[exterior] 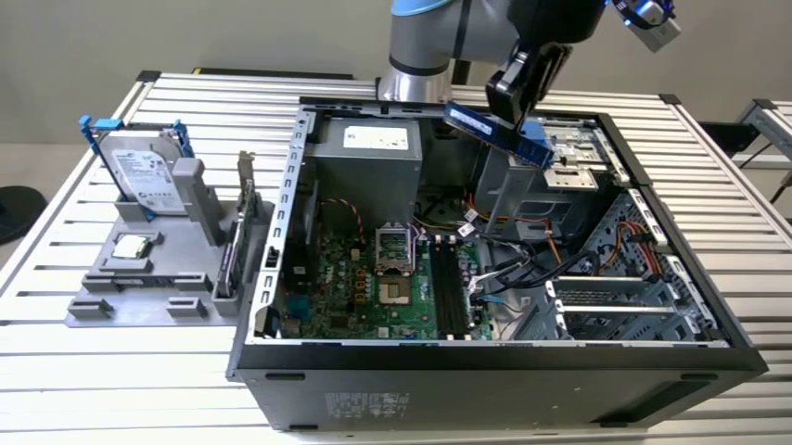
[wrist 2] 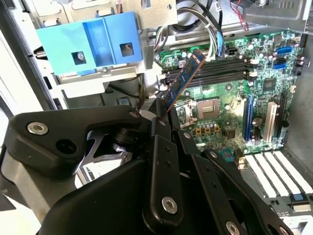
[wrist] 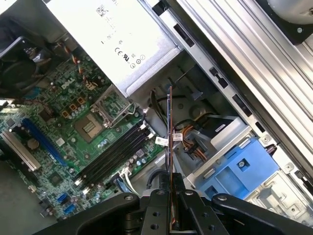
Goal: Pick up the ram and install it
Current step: 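Insert the ram into the slot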
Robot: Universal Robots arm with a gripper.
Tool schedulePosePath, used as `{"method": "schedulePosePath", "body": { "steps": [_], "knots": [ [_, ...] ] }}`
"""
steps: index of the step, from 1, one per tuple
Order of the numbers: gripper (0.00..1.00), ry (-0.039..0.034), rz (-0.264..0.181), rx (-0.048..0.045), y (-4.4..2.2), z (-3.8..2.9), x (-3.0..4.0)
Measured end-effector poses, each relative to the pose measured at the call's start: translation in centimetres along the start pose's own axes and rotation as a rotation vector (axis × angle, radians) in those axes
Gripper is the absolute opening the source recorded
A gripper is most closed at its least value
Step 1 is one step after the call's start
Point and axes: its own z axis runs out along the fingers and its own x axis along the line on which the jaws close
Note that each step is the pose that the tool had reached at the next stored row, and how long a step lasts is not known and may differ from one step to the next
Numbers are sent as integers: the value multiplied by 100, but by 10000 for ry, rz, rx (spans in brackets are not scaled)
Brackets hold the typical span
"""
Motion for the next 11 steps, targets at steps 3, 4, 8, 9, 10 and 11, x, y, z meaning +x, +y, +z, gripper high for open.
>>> {"method": "schedulePosePath", "body": {
  "steps": [3, 4, 8, 9, 10, 11],
  "knots": [
    [0, -3, 145, 2, 0, 1, 0],
    [0, -4, 192, 3, 0, 1, 0],
    [0, -8, 372, 4, -1, 3, -1],
    [0, -10, 416, 4, -1, 3, -1],
    [0, -10, 457, 5, -1, 3, -1],
    [0, -12, 498, 5, -1, 4, -1]
  ]
}}
